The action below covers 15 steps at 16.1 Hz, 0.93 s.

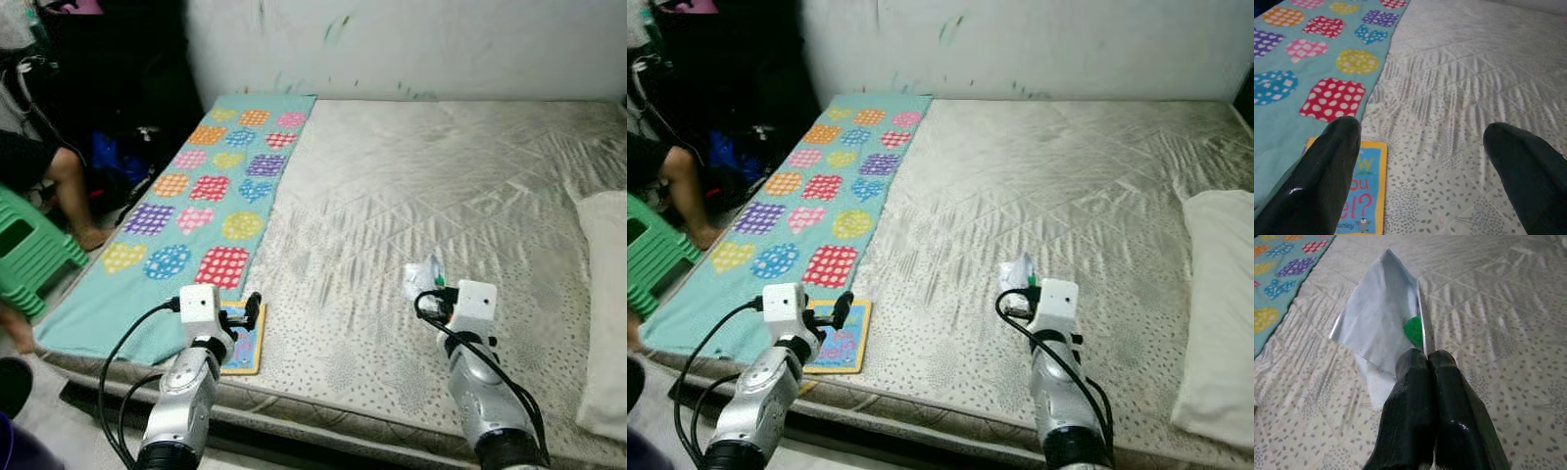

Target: Clean up the room

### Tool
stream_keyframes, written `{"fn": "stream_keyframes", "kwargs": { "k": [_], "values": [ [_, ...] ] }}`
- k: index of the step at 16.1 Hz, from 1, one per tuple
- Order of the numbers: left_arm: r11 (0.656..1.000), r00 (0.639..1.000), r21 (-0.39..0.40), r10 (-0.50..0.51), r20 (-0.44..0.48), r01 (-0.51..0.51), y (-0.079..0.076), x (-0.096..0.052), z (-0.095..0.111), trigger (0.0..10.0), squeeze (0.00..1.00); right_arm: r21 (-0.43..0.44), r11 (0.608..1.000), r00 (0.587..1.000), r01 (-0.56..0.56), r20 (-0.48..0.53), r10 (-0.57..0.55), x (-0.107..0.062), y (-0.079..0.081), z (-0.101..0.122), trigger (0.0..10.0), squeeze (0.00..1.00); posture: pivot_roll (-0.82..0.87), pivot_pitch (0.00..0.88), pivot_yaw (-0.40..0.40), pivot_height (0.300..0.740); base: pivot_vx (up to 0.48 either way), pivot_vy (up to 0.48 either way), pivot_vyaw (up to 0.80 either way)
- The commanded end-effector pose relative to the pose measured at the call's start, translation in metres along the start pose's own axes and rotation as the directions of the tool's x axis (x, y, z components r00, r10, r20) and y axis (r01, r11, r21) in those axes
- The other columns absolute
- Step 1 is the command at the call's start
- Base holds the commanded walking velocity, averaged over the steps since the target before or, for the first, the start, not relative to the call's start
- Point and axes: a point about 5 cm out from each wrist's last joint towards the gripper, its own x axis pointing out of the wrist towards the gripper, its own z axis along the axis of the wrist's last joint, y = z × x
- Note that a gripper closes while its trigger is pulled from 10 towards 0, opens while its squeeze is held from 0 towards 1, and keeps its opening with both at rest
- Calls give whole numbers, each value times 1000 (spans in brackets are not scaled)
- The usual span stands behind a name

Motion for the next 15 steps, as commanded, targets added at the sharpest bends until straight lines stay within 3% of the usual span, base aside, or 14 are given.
{"fn": "stream_keyframes", "kwargs": {
  "k": [1, 15],
  "values": [
    [1000, 1000, -2, 6, 15, -6, 2, 3, 5, 10000, 0, -1, 1000, 1000, -13, 19, 13, 4, 4, 7, 10000, 0, -55, 0, 79, 740, 0, 0, -481],
    [1000, 1000, -11, 18, 12, -18, 2, 3, 4, 10000, 0, 4, 1000, 1000, -25, 17, 25, 6, 5, 9, 10000, 0, -52, 0, 74, 740, 0, 0, -34]
  ]
}}
